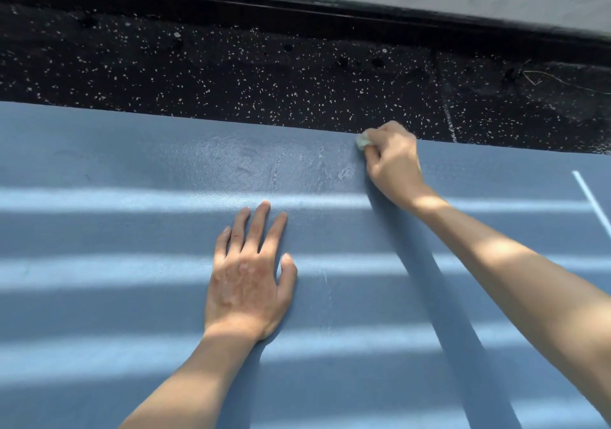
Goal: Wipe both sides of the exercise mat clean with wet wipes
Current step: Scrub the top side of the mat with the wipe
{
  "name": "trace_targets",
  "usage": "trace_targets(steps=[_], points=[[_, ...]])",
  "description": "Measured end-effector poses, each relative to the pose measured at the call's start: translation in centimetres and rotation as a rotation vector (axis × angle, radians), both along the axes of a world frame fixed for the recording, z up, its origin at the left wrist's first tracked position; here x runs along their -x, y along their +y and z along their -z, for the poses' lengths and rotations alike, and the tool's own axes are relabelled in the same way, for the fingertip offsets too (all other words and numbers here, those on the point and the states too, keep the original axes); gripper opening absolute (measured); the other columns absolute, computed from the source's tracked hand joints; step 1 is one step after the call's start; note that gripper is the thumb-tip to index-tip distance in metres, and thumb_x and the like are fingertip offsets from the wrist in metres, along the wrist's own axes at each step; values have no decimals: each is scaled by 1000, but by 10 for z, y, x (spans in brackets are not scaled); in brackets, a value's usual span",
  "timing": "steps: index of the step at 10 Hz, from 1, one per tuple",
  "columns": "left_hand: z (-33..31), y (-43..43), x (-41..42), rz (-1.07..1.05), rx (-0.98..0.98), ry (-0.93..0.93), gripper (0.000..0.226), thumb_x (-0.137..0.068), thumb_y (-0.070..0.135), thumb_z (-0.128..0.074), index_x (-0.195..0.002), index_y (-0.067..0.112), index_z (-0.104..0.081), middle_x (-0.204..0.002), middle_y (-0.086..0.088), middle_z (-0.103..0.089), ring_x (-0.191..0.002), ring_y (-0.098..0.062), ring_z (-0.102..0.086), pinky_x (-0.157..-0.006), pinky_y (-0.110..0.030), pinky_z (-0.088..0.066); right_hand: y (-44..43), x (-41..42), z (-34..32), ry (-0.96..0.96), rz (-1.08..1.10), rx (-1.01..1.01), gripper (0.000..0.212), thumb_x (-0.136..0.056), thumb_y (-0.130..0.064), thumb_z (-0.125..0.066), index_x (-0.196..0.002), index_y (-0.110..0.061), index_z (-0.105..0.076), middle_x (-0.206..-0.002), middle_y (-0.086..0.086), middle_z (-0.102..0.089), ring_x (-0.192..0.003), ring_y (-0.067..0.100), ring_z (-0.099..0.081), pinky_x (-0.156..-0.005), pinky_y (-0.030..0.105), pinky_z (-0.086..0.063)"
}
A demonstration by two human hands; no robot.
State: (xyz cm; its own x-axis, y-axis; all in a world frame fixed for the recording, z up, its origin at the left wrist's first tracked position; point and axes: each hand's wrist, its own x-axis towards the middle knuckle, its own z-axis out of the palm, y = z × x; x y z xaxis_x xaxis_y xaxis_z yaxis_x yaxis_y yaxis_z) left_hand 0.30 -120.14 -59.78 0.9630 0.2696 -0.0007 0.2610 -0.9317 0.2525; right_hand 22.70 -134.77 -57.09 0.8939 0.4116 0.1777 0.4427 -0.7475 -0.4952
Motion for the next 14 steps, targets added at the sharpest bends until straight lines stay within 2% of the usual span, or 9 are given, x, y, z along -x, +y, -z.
trace_targets(steps=[1, 2, 3, 4, 5, 7, 9, 11, 14], points=[[0, -1, 0, -4, -3, -2, 60, -87, 38, -36, -142, 17, -50, -154, -7, -41, -141, -31, -36, -111, -45, -24, 2, 39, 10, -3, -74, 69, 16, -81, 4, -57, -77, -4, -69, -84, 14, -59, -72, 24, -55, -63, 18, -27], [0, 0, 0, -4, 1, -5, 60, -87, 38, -36, -141, 17, -51, -154, -7, -41, -140, -32, -37, -111, -45, -25, -10, 70, 8, 69, -350, 61, 17, -80, 0, -55, -80, -8, -69, -86, 11, -59, -78, 25, -57, -70, 25, -37], [0, -1, 2, -4, -1, -3, 60, -87, 37, -36, -141, 17, -51, -153, -7, -41, -140, -32, -37, -111, -45, -24, -6, 26, 3, 32, -78, 100, 19, -85, 2, -55, -83, -6, -73, -91, 14, -63, -81, 30, -61, -68, 19, -32], [0, -1, 1, -2, -2, -9, 60, -87, 37, -36, -141, 17, -51, -153, -7, -41, -140, -32, -36, -111, -45, -24, -8, 43, 6, 5, -85, 98, 17, -84, 1, -54, -82, -4, -70, -87, 12, -58, -77, 29, -58, -64, 20, -28], [0, 0, 1, -1, 1, -13, 59, -87, 38, -37, -141, 17, -51, -153, -8, -42, -140, -32, -37, -111, -45, -24, -26, 101, 9, 79, -356, 49, 25, -84, -12, -45, -88, -3, -69, -86, 10, -57, -77, 24, -55, -71, 25, -40], [0, -1, 1, -1, 4, -23, 59, -87, 37, -36, -141, 16, -51, -153, -8, -42, -140, -33, -37, -111, -44, -24, -19, 67, 9, 14, -166, 21, 21, -85, -13, -49, -82, -3, -67, -82, 12, -54, -74, 30, -54, -64, 25, -32], [0, 0, 1, 1, 3, -27, 60, -87, 37, -36, -141, 15, -51, -152, -9, -42, -139, -33, -37, -111, -44, -24, -35, 103, 6, 48, -342, 2, 31, -90, -20, -43, -86, -4, -69, -83, 10, -56, -75, 25, -54, -68, 31, -43], [-1, -1, 2, -9, 8, -23, 60, -86, 36, -36, -141, 16, -50, -153, -8, -41, -140, -33, -36, -112, -45, -24, -38, 92, 27, -115, -226, -52, 25, -89, -4, -49, -106, -1, -67, -95, 13, -54, -85, 29, -51, -79, 32, -43], [-6, 0, 0, -4, 30, 30, 59, -87, 34, -39, -141, 15, -50, -154, -9, -40, -141, -35, -35, -112, -47, -27, -38, 86, 25, -51, -244, -39, 29, -83, 7, -57, -109, -3, -66, -100, 9, -52, -83, 26, -46, -80, 24, -37]])
